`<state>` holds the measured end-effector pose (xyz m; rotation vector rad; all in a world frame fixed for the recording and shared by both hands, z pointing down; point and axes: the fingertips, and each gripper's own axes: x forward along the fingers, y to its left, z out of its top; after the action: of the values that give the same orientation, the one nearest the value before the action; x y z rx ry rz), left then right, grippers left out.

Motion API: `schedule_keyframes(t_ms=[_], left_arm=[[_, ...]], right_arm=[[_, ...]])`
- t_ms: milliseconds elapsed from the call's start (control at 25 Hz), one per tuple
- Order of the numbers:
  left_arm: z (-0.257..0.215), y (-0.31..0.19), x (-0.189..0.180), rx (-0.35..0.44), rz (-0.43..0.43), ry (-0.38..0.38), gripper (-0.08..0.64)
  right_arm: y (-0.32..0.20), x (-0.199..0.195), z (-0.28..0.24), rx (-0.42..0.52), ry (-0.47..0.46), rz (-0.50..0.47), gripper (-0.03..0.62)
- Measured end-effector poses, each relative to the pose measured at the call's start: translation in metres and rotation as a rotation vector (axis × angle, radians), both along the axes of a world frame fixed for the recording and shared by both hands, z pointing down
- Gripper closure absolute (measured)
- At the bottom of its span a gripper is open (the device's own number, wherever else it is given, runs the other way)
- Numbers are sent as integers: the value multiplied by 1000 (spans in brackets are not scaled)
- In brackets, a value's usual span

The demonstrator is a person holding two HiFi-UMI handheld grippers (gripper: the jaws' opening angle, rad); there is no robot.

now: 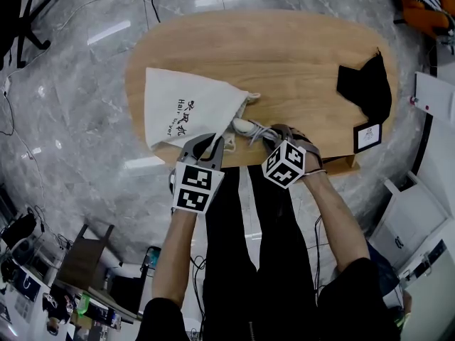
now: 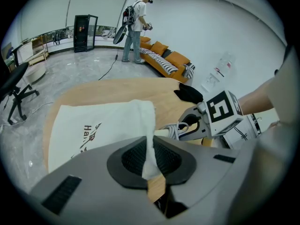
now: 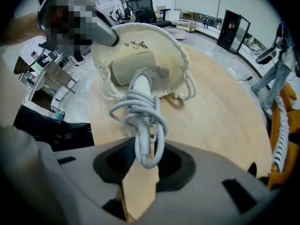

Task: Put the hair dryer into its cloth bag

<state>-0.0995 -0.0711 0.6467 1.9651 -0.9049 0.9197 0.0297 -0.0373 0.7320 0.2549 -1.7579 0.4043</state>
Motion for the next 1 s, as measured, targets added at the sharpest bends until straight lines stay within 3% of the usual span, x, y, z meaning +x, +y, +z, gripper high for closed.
schedule_keyframes(t_ms=[480,1000], left_arm=[[-6,-4,5,32,16,10,523],[-9,-12,3,35,-13,36,523]], right_arm=[[-30,-19,-30,111,-65,-45,476],[-44,-66,-22,112,-110,-72,477]])
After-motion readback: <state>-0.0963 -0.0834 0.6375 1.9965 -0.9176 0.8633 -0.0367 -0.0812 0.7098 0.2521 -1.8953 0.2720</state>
